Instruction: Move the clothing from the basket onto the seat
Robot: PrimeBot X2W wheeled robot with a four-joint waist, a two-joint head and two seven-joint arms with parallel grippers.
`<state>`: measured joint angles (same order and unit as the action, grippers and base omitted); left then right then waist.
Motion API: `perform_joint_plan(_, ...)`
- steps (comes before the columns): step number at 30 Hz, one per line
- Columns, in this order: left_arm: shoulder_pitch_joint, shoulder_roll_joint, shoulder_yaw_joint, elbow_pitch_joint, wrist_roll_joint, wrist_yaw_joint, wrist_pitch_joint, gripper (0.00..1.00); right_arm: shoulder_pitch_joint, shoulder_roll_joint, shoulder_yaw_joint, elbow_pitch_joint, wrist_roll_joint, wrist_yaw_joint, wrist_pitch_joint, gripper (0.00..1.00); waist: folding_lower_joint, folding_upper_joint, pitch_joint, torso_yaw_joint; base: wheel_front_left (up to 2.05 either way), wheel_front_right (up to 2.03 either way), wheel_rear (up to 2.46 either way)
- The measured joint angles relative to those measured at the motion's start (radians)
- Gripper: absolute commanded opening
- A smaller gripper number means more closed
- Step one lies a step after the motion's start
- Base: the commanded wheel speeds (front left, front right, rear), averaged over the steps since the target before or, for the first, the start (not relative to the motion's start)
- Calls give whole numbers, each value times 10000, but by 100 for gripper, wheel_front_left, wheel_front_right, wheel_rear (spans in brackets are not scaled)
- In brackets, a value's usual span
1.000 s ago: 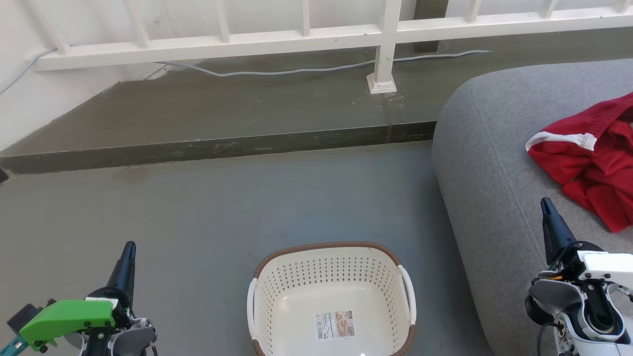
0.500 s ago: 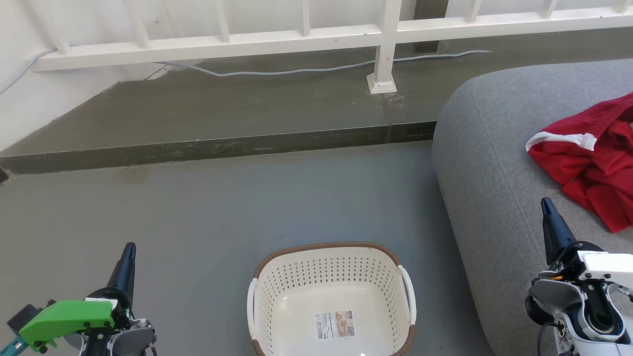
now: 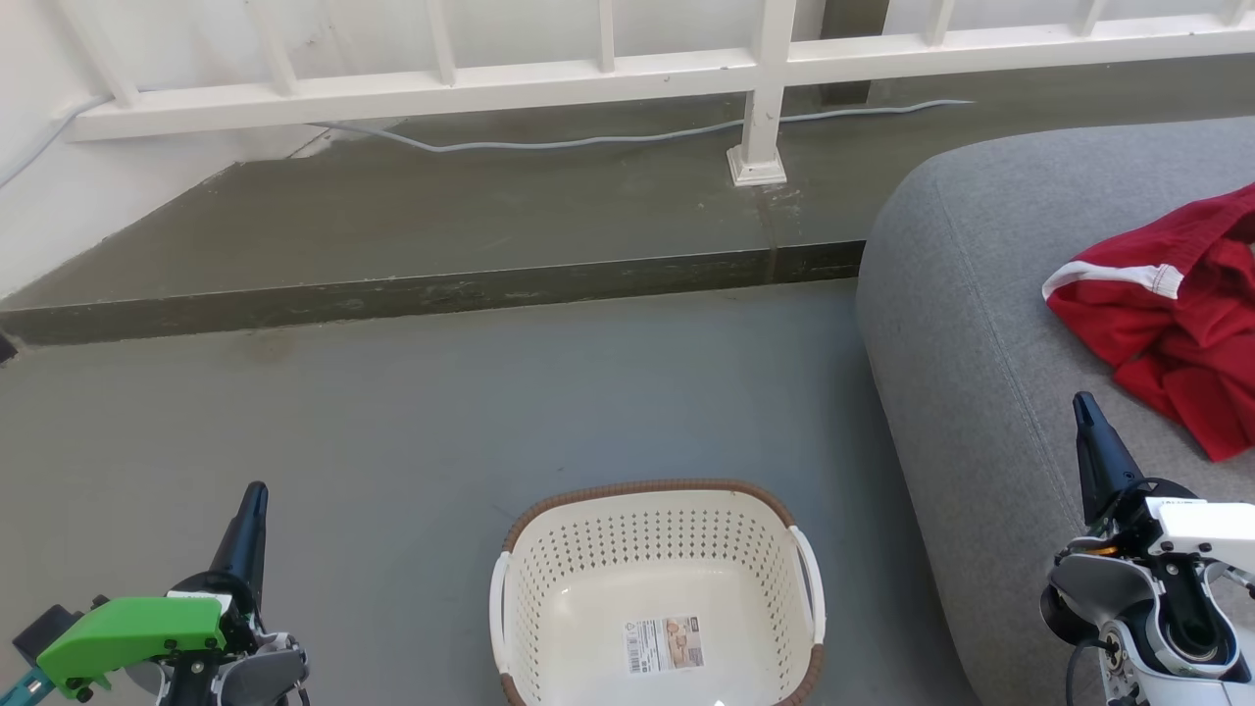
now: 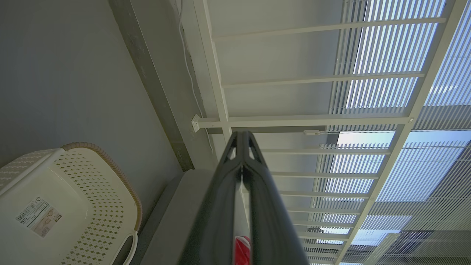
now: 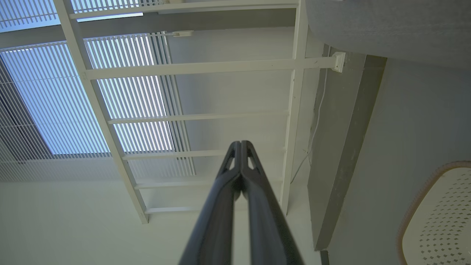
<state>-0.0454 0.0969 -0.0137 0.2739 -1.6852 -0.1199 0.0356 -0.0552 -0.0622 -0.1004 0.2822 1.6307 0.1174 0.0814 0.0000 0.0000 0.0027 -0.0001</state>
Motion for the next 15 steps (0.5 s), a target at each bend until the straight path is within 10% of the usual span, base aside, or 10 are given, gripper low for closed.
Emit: perform_joint_plan(15,-9,-2,19,23,0,-2,2,0,0,2,-17,-2,0,2,0,0,0,0,0,0,0,0,0)
